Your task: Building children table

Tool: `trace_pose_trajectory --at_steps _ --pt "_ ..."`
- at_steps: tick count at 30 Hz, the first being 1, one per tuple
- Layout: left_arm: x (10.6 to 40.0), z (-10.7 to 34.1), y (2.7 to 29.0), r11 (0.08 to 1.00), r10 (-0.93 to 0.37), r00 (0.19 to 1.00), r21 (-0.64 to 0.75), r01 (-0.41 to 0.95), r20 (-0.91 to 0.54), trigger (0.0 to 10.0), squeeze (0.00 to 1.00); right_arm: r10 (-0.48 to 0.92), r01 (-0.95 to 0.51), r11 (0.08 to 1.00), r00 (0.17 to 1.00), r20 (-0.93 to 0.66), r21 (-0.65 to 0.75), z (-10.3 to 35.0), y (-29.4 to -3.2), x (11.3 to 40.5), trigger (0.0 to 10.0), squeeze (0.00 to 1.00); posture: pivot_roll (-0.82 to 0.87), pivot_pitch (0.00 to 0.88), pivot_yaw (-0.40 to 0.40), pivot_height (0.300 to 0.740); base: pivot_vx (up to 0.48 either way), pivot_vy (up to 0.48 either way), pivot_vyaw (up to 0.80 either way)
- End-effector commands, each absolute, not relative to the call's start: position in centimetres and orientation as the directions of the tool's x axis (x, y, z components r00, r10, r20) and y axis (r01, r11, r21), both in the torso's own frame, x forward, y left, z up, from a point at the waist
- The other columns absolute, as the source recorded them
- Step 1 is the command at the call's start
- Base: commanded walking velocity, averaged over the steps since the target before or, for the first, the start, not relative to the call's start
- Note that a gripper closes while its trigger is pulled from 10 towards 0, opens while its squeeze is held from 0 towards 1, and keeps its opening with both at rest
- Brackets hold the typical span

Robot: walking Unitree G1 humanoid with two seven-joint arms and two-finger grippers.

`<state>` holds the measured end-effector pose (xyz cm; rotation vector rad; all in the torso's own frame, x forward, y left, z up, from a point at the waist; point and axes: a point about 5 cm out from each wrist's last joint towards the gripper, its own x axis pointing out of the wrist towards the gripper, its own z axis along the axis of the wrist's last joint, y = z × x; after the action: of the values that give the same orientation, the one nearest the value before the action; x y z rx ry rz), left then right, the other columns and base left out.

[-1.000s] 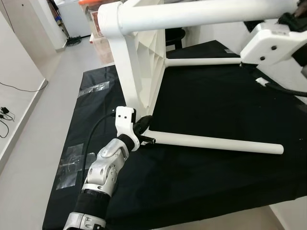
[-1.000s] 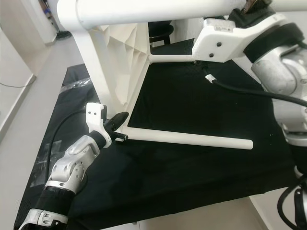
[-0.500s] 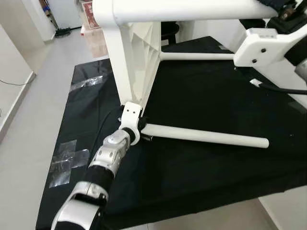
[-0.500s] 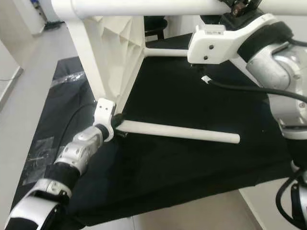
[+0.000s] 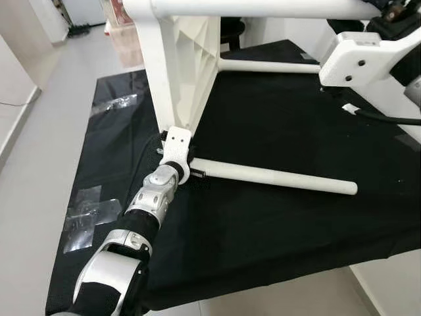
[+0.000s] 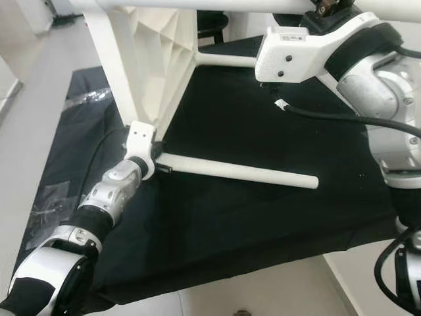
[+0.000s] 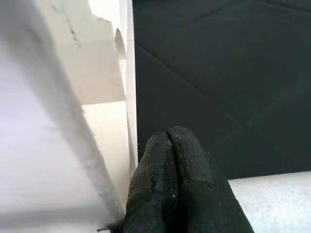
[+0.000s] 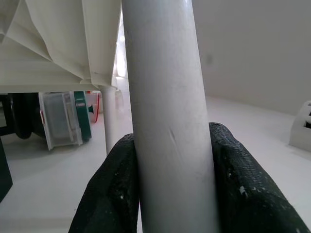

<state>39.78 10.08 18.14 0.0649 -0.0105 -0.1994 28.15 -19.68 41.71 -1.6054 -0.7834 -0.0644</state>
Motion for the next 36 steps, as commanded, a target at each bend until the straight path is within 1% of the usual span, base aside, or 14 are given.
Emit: trace_pose_trajectory --at_steps 1,3,5,7,11,15,17,24,25,27,29,30,31,36 --pt "40.4 20.8 15.9 0.997 0.03 0.992 0.066 -0.039 0.122 10.0 0.0 0.359 0.52 0.072 0.783 0.509 -0.851 42.1 -21.6 28.1 0.0 0.0 -0.26 0.182 0.115 0.74 0.0 0.0 0.0" --pt "40.4 23.2 19.7 0.984 0.148 0.964 0.065 -0.166 0.221 10.0 0.0 0.228 0.532 0.07 0.815 0.533 -0.844 42.3 -24.2 28.2 0.0 0.0 -0.25 0.18 0.112 0.74 0.0 0.0 0.0" --pt "40.4 23.2 19.7 0.984 0.148 0.964 0.065 -0.166 0.221 10.0 0.0 0.228 0.532 0.07 0.815 0.533 -0.844 42.3 -24.2 28.2 0.0 0.0 -0.25 0.18 0.112 0.74 0.0 0.0 0.0" --pt "39.7 27.1 23.9 0.965 0.228 0.91 0.044 -0.259 0.347 10.0 0.0 0.108 0.547 0.065 0.828 0.55 -0.835 42.5 -26.5 27.9 0.0 0.0 -0.23 0.174 0.112 0.74 0.0 0.0 0.0" --pt "38.7 31.9 27.1 0.965 0.238 0.85 -0.02 -0.26 0.47 10.0 0.0 0.013 0.552 0.085 0.832 0.555 -0.829 42.2 -28.0 27.7 0.0 0.0 -0.21 0.165 0.111 0.74 0.0 0.0 0.0" --pt "38.4 33.6 27.5 0.969 0.22 0.833 -0.015 -0.246 0.508 10.0 0.0 -0.018 0.542 0.11 0.839 0.544 -0.833 41.9 -28.4 27.9 0.0 0.0 -0.21 0.162 0.11 0.74 0.0 0.0 0.0" --pt "37.7 37.8 27.4 0.976 0.147 0.788 0.043 -0.215 0.598 10.0 0.0 -0.1 0.511 0.194 0.859 0.502 -0.837 40.6 -29.4 28.4 0.0 0.0 -0.18 0.149 0.105 0.74 0.0 0.0 0.0" --pt "37.2 40.3 27.1 0.977 0.1 0.761 0.082 -0.197 0.641 10.0 0.0 -0.14 0.497 0.239 0.868 0.477 -0.834 39.7 -29.8 28.6 0.0 0.0 -0.17 0.144 0.105 0.74 0.0 0.0 0.0" --pt "36.7 42.8 26.6 0.977 0.052 0.73 0.117 -0.179 0.681 10.0 0.0 -0.187 0.472 0.344 0.881 0.434 -0.811 38.5 -30.2 29.0 0.0 0.0 -0.17 0.14 0.105 0.74 0.0 0.0 0.0" --pt "36.7 42.8 26.6 0.977 0.052 0.73 0.117 -0.179 0.681 10.0 0.0 -0.187 0.472 0.344 0.881 0.434 -0.811 38.5 -30.2 29.0 0.0 0.0 -0.17 0.14 0.105 0.74 0.0 0.0 0.0" --pt "35.2 47.9 24.3 0.961 -0.097 0.655 0.241 -0.133 0.749 10.0 0.0 -0.259 0.405 0.598 0.914 0.311 -0.692 34.6 -30.2 29.7 0.0 0.0 -0.12 0.105 0.109 0.74 0.0 0.0 0.0" --pt "35.2 47.9 24.3 0.961 -0.097 0.655 0.241 -0.133 0.749 10.0 0.0 -0.259 0.405 0.598 0.914 0.311 -0.692 34.6 -30.2 29.7 0.0 0.0 -0.12 0.105 0.109 0.74 0.0 0.0 0.0" --pt "34.7 49.4 23.4 0.952 -0.15 0.631 0.284 -0.116 0.761 10.0 0.0 -0.275 0.382 0.68 0.924 0.265 -0.626 33.2 -30.1 29.8 0.0 0.0 -0.12 0.099 0.112 0.74 0.0 0.0 0.0" --pt "34.1 51.0 22.2 0.939 -0.212 0.602 0.332 -0.094 0.77 10.0 0.0 -0.286 0.366 0.733 0.931 0.228 -0.574 32.0 -29.9 30.0 0.0 0.0 -0.1 0.087 0.115 0.74 0.0 0.0 0.0"
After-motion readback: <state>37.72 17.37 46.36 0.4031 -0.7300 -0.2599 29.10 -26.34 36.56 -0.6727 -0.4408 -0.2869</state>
